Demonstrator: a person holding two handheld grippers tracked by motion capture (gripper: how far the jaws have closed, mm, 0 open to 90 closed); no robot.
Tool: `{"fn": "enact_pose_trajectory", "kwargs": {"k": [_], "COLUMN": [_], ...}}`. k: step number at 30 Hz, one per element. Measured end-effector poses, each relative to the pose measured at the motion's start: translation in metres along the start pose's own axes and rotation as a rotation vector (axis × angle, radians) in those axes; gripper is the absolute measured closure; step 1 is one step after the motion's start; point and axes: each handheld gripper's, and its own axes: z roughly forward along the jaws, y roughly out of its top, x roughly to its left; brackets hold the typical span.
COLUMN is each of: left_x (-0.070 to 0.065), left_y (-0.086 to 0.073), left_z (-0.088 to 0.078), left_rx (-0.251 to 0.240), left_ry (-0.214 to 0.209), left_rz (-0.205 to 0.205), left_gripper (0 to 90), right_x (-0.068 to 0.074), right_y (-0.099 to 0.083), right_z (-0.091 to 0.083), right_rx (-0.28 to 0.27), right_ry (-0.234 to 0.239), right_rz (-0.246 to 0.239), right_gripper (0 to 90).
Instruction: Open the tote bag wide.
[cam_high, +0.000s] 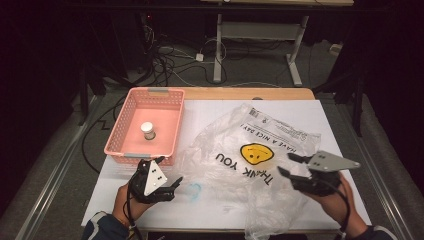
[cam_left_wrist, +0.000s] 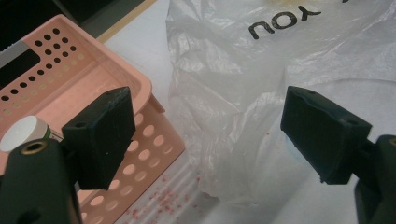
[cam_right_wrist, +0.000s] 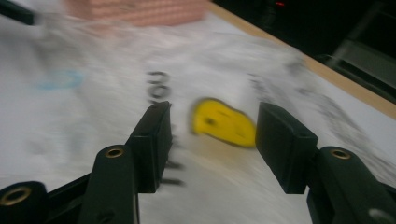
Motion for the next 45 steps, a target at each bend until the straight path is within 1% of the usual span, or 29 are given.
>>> {"fn": "enact_pose_trajectory", "kwargs": {"k": [2, 4, 5, 6, 8, 10, 11, 13, 16, 18, 20, 21, 23, 25, 26, 27, 29, 30, 32, 35, 36, 37, 41, 44, 45], "left_x": [0.0, 0.0, 0.0, 0.0, 0.0, 0.0, 0.0, 0.0, 0.0, 0.0, 0.0, -0.001, -0.001, -0.001, -0.001, -0.001, -0.001, 0.0, 0.001, 0.001, 0.001, 0.001, 0.002, 0.002, 0.002], "left_y": [0.0, -0.001, -0.001, -0.001, -0.001, -0.002, -0.002, -0.003, -0.003, -0.003, -0.002, -0.002, -0.002, -0.002, -0.002, -0.002, -0.002, -0.002, -0.003, -0.003, -0.002, -0.002, -0.003, -0.002, -0.002], "left_z": [0.001, 0.001, 0.001, 0.002, 0.002, 0.002, 0.002, 0.002, 0.002, 0.002, 0.003, 0.003, 0.003, 0.003, 0.002, 0.002, 0.002, 0.002, 0.001, 0.001, 0.001, 0.001, 0.001, 0.001, 0.001], "left_rx": [0.006, 0.006, 0.008, 0.009, 0.011, 0.01, 0.011, 0.012, 0.014, 0.013, 0.016, 0.016, 0.016, 0.016, 0.016, 0.015, 0.015, 0.013, 0.01, 0.01, 0.011, 0.011, 0.012, 0.012, 0.012], "left_ry": [-0.002, -0.003, -0.004, -0.004, -0.007, -0.008, -0.008, -0.011, -0.016, -0.017, -0.017, -0.018, -0.017, -0.016, -0.016, -0.018, -0.019, -0.02, -0.019, -0.019, -0.017, -0.016, -0.011, -0.008, -0.008], "left_rz": [0.001, -0.001, -0.001, -0.001, -0.002, -0.003, -0.003, -0.004, -0.003, -0.006, -0.005, -0.002, 0.001, 0.0, 0.001, -0.001, -0.003, -0.01, -0.014, -0.014, -0.013, -0.013, -0.016, -0.015, -0.015], "left_gripper": [17.0, 17.0, 17.0, 17.0, 17.0, 17.0, 17.0, 17.0, 17.0, 17.0, 17.0, 17.0, 17.0, 17.0, 17.0, 17.0, 17.0, 17.0, 17.0, 17.0, 17.0, 17.0, 17.0, 17.0, 17.0], "right_x": [0.016, 0.029, 0.035, 0.039, 0.047, 0.051, 0.053, 0.053, 0.054, 0.053, 0.053, 0.054, 0.054, 0.052, 0.051, 0.05, 0.048, 0.047, 0.045, 0.042, 0.041, 0.04, 0.033, 0.026, 0.023], "right_y": [0.008, 0.014, 0.017, 0.019, 0.021, 0.021, 0.02, 0.017, 0.011, 0.008, 0.006, 0.005, 0.003, 0.002, 0.002, 0.002, 0.002, 0.002, 0.002, 0.001, 0.001, 0.002, 0.005, 0.007, 0.008], "right_z": [0.015, 0.032, 0.041, 0.049, 0.064, 0.076, 0.082, 0.09, 0.098, 0.102, 0.105, 0.106, 0.107, 0.108, 0.108, 0.108, 0.108, 0.108, 0.108, 0.108, 0.108, 0.107, 0.102, 0.097, 0.096], "right_rx": [0.004, 0.03, 0.041, 0.065, 0.092, 0.126, 0.146, 0.183, 0.221, 0.242, 0.255, 0.257, 0.264, 0.264, 0.272, 0.273, 0.277, 0.274, 0.268, 0.28, 0.276, 0.274, 0.238, 0.204, 0.197], "right_ry": [0.081, 0.135, 0.168, 0.189, 0.208, 0.239, 0.242, 0.251, 0.239, 0.245, 0.247, 0.254, 0.26, 0.261, 0.259, 0.253, 0.248, 0.247, 0.238, 0.219, 0.215, 0.204, 0.158, 0.116, 0.112], "right_rz": [-0.049, -0.09, -0.098, -0.116, -0.148, -0.157, -0.167, -0.17, -0.199, -0.197, -0.197, -0.207, -0.212, -0.203, -0.197, -0.202, -0.191, -0.194, -0.184, -0.184, -0.178, -0.182, -0.165, -0.139, -0.132], "right_gripper": [46.5, 45.8, 45.5, 44.7, 44.7, 46.0, 46.0, 46.7, 48.4, 51.8, 53.1, 56.6, 58.9, 66.6, 67.5, 69.1, 74.6, 76.3, 81.1, 89.1, 89.6, 89.9, 90.0, 90.0, 90.0]}}
